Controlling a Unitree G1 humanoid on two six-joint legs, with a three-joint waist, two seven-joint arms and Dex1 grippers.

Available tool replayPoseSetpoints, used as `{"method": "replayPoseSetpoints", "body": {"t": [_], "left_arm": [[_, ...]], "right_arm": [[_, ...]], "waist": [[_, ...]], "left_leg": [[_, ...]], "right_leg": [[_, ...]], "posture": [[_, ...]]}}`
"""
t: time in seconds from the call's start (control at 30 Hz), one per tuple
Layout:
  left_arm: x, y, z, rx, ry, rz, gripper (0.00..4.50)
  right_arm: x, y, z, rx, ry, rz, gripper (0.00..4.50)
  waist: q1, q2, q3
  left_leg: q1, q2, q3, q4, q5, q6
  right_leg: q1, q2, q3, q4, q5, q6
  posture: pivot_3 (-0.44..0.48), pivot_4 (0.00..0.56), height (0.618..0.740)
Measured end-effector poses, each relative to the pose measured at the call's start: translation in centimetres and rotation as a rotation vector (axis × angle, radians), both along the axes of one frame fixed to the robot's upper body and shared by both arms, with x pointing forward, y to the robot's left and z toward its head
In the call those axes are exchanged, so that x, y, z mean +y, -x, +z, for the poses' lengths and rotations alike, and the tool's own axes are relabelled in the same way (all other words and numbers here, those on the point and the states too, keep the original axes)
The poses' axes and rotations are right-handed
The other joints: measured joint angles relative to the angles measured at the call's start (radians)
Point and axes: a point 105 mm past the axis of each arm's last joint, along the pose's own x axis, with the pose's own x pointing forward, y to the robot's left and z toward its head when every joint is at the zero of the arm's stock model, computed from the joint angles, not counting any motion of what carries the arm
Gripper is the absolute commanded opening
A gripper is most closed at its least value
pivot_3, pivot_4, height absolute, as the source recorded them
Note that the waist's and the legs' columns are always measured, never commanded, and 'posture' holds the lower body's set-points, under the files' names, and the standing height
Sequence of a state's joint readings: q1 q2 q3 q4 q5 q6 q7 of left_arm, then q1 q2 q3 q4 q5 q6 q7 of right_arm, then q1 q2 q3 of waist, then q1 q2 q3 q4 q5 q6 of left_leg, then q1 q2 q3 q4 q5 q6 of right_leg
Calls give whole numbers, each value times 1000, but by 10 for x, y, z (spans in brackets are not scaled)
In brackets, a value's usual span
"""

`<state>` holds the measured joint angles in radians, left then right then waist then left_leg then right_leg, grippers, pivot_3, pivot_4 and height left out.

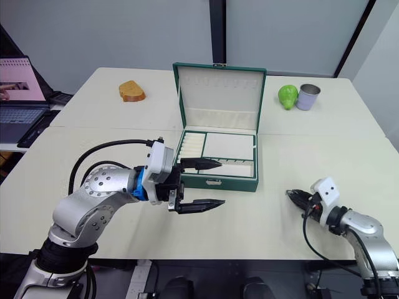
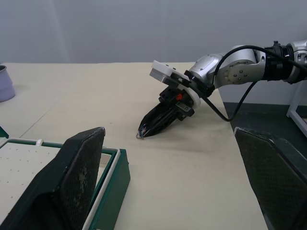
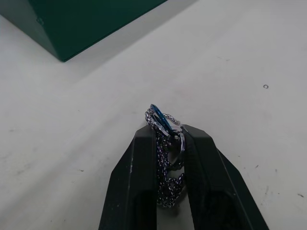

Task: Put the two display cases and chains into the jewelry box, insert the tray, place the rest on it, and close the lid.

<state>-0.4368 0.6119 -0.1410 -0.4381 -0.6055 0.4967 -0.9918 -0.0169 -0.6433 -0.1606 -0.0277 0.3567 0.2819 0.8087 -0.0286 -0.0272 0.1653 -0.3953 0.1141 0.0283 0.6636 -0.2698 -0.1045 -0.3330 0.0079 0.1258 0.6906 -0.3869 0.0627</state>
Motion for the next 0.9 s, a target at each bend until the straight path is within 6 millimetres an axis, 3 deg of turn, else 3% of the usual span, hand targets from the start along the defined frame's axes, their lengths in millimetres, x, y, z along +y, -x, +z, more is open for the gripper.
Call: {"method": "replayPoseSetpoints", "body": {"t": [0.17,0.47,0.7,0.9], "left_arm": [[0,0,0,1,1,1,4500],[3,-2,-1,8,18,35,4500],[32,-10,-4,22,87,251,4500],[60,-5,-8,33,132,454,4500]], "right_arm": [[6,1,19,-21,-21,41,473],[24,-5,71,-108,-20,136,473],[57,-15,122,-189,-47,274,473],[88,-30,144,-210,-72,394,473]], "waist": [[0,2,1],[0,2,1],[-4,2,1],[-4,3,1]], "left_leg": [[0,0,0,0,0,0],[-1,0,0,0,0,0],[-1,0,0,0,0,0],[-1,1,0,-1,0,0]], "right_leg": [[0,0,0,0,0,0],[-1,0,0,0,0,0],[-2,0,1,0,0,0],[-3,0,0,0,0,0]], "posture": [[0,150,740],[0,150,740],[0,150,740],[0,150,740]]}}
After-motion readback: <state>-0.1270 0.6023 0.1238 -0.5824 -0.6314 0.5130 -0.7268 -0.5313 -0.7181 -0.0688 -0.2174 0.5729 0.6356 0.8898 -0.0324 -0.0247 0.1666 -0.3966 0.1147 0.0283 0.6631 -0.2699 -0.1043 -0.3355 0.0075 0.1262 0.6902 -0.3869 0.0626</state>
